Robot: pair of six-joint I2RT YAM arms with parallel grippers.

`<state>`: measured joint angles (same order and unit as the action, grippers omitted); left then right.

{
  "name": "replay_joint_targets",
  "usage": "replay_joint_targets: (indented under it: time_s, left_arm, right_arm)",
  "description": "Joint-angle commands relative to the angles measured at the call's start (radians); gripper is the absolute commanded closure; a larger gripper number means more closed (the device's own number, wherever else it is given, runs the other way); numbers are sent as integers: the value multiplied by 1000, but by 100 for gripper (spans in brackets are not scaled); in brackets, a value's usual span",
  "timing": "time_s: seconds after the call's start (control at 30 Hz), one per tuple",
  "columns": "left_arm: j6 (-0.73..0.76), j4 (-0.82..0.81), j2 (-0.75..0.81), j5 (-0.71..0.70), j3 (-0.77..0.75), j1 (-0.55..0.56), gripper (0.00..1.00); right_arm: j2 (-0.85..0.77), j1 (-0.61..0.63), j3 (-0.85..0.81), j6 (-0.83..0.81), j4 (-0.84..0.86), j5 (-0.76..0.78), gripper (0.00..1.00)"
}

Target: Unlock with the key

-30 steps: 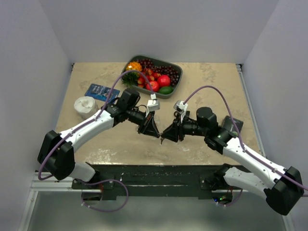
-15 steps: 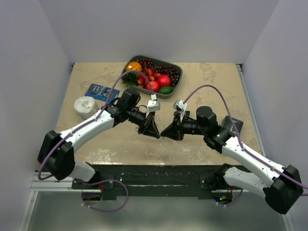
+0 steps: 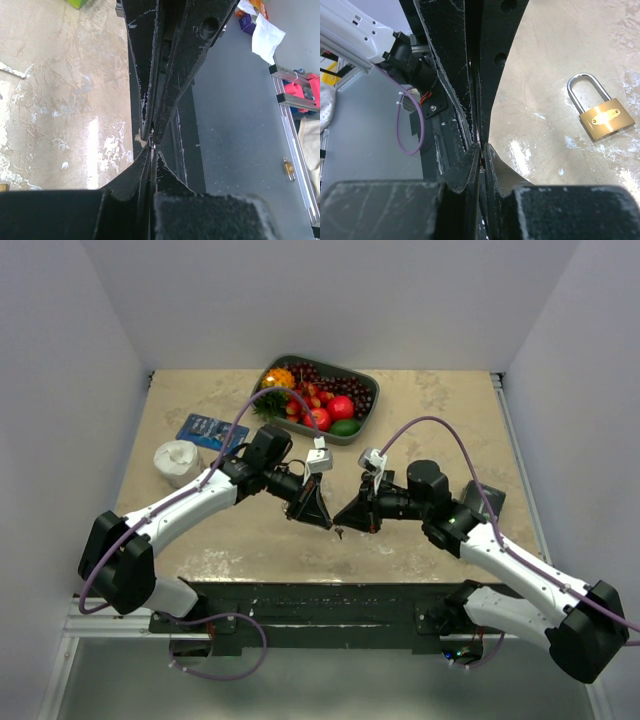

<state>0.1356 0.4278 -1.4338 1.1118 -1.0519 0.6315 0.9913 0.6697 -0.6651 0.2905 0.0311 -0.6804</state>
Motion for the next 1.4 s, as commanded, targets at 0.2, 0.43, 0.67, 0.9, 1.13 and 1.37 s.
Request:
replay_joint_targets:
  time_s: [0.2,0.43,0.67,0.9,1.13,1.37]
  left_arm:
    - [24,-37,30,8,-13,5,100]
    - [22,-40,35,5,-13,5,100]
    - [-16,-87,49,-70,-13,7,94]
    - [-170,-272,111,-357,50,4,10]
    - [-306,-379,266,-800,130,2,1]
    - [-683,-392,358,-1152,387,5,1]
  right_arm:
    - [9,1,9,-5,23,-68,89]
    - [14,1,13,-7,27,-91,94]
    - [12,1,21,-1,33,-46,100]
    - [-39,-24,65,62,108,168,100]
    - [-25,-55,98,151,242,417,100]
    - [-14,-53,59,154,213,565,100]
